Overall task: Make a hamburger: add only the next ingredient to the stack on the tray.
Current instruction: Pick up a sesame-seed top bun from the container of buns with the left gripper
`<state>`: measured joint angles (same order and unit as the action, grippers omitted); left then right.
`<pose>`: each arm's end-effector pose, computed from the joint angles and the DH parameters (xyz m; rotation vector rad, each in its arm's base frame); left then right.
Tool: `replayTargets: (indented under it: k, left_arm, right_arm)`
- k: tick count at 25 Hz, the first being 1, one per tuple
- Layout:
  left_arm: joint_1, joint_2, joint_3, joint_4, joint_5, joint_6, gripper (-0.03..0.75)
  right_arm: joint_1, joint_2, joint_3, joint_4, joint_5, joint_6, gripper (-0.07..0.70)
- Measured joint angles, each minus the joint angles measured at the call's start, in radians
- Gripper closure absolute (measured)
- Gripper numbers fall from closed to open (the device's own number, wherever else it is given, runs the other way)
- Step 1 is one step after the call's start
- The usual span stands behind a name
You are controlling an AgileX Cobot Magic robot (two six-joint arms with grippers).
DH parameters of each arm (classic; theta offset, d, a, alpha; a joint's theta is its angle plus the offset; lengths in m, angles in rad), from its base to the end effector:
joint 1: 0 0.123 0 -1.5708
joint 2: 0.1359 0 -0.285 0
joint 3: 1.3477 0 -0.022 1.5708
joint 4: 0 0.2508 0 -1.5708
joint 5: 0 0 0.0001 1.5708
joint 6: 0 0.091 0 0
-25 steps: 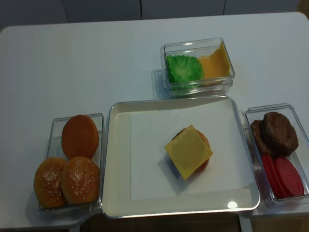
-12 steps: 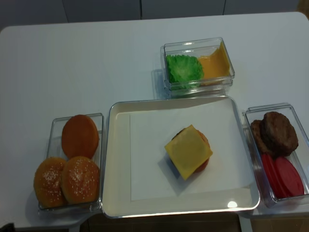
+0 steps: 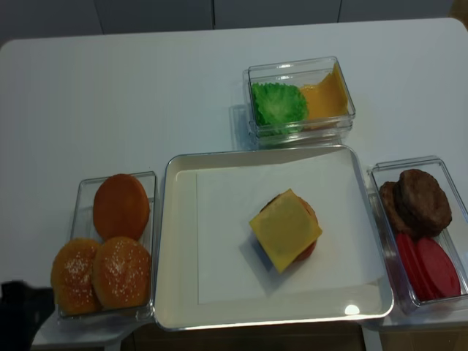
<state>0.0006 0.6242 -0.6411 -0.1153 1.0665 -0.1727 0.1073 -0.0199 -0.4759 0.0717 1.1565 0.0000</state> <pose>0.0925 -0.0091 0.2931 -0.2500 2.5250 -0.2183 -0.0101 0.0049 0.2631 -0.1224 2.1422 0.1498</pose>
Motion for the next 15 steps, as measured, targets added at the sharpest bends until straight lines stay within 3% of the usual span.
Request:
replayTargets:
  k: [10,15]
  left_arm:
    - [0.001,0.233,-0.120,-0.037,-0.035,-0.008,0.195]
    - [0.086,0.329,-0.147,-0.137,-0.009,0.091,0.196]
  right_arm:
    - [0.000,0.000,0.000,0.000,0.000,0.000,0.530]
    - [0.000,0.000,0.000,0.000,0.000,0.000,0.579]
